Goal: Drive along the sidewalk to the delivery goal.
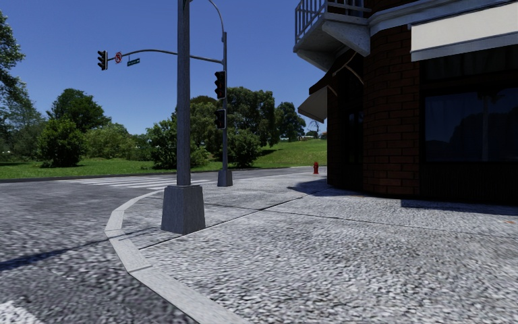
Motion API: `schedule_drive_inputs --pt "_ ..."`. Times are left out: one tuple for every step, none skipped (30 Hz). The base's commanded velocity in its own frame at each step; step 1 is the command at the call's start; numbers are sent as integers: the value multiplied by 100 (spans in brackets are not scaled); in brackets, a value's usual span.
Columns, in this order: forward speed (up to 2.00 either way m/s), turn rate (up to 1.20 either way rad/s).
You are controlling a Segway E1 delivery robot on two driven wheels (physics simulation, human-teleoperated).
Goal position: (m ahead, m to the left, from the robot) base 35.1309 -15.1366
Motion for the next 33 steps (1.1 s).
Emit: schedule_drive_inputs --pt "0 0" --pt "0 0" --pt "0 0" --pt "0 0" --pt "0 0" --pt "0 0" --pt "0 0" --pt "0 0" --pt "0 0" --pt "0 0" --pt "0 0" --pt "0 0" --pt "0 0" --pt "0 0" --pt "0 0" --pt "0 0" --pt "0 0" --pt "0 0" --pt "0 0" --pt "0 0" --pt "0 0" --pt "0 0" --pt "0 0" --pt "0 0" --pt "0 0" --pt "0 0" --pt "0 0" --pt "0 0" --pt "0 0" --pt "0 0" --pt "0 -7" --pt "5 -24" --pt "5 -24"
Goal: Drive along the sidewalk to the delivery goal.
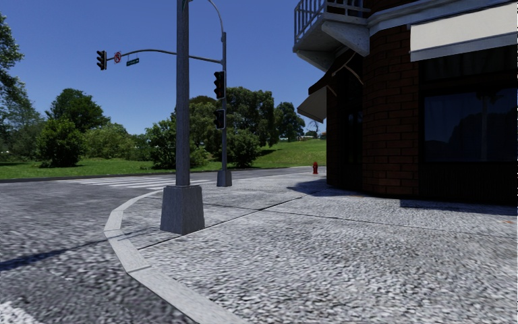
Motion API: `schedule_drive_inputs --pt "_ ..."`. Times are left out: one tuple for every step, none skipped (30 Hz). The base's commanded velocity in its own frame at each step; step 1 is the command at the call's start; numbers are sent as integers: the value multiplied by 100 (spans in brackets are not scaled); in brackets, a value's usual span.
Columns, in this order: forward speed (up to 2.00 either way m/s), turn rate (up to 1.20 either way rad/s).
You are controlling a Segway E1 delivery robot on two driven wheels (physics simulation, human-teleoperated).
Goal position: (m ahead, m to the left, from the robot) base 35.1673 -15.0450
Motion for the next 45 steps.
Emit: schedule_drive_inputs --pt "26 -38" --pt "38 -41" --pt "43 -42" --pt "48 -42" --pt "48 -42" --pt "56 -42" --pt "62 -42" --pt "64 -42" --pt "64 -42" --pt "66 -42" --pt "67 -42" --pt "67 -42" --pt "67 -42" --pt "68 -42" --pt "70 -42" --pt "78 -42" --pt "78 -42" --pt "81 -42" --pt "82 -42" --pt "83 -42" --pt "83 -42" --pt "84 -42" --pt "85 -42" --pt "85 -42" --pt "85 -40" --pt "85 -25" --pt "86 0" --pt "86 0" --pt "86 0" --pt "86 0" --pt "86 0" --pt "86 0" --pt "86 0" --pt "86 0" --pt "86 0" --pt "86 0" --pt "86 0" --pt "86 0" --pt "86 0" --pt "86 0" --pt "86 0" --pt "87 0" --pt "87 0" --pt "87 0" --pt "87 0"
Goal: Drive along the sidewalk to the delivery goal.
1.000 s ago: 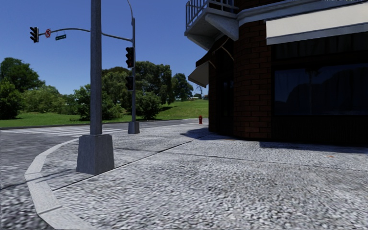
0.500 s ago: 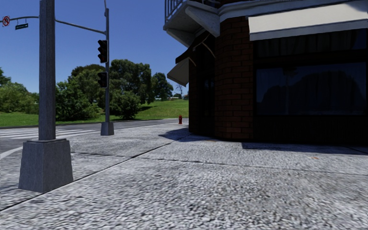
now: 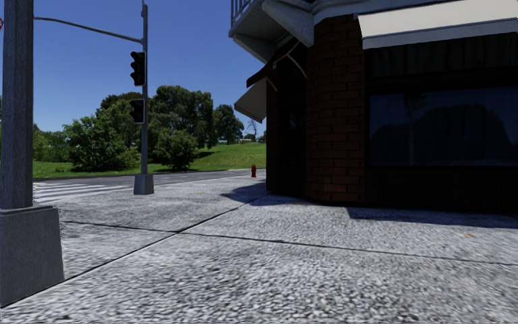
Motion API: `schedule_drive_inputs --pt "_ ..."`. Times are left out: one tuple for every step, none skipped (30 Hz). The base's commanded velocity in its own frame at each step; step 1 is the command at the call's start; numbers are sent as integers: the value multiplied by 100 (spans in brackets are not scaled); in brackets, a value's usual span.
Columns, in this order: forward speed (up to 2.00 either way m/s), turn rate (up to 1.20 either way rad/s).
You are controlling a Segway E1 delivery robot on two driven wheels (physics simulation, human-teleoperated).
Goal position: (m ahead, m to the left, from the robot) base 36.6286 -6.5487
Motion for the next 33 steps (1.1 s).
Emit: schedule_drive_inputs --pt "87 0" --pt "87 0" --pt "87 0" --pt "87 0" --pt "87 0" --pt "87 0" --pt "87 0" --pt "87 0" --pt "87 0" --pt "87 0" --pt "87 0" --pt "87 0" --pt "87 0" --pt "87 0" --pt "87 0" --pt "87 0" --pt "87 0" --pt "87 0" --pt "94 0" --pt "132 4" --pt "200 10" --pt "200 10" --pt "200 16" --pt "200 20" --pt "200 22" --pt "200 22" --pt "200 22" --pt "200 22" --pt "200 22" --pt "200 22" --pt "200 23" --pt "200 23" --pt "200 23"
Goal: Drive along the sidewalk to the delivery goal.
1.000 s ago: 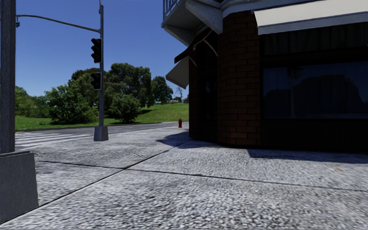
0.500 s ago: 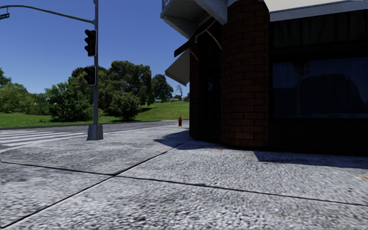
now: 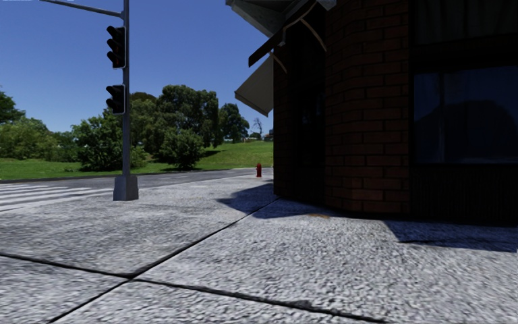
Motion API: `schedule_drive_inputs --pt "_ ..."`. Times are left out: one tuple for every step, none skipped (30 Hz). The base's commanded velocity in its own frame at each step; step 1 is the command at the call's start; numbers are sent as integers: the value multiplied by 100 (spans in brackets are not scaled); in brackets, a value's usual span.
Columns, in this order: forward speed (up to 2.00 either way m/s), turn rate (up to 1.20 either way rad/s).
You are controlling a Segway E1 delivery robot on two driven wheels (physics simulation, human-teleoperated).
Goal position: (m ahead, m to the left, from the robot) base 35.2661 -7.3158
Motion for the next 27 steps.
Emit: schedule_drive_inputs --pt "200 23" --pt "200 23" --pt "200 23" --pt "200 23" --pt "200 23" --pt "200 24" --pt "200 24" --pt "200 24" --pt "200 24" --pt "200 24" --pt "200 24" --pt "200 24" --pt "200 25" --pt "200 25" --pt "200 26" --pt "200 26" --pt "200 26" --pt "200 26" --pt "200 26" --pt "200 26" --pt "200 26" --pt "200 27" --pt "200 27" --pt "200 27" --pt "200 27" --pt "200 27" --pt "200 27"
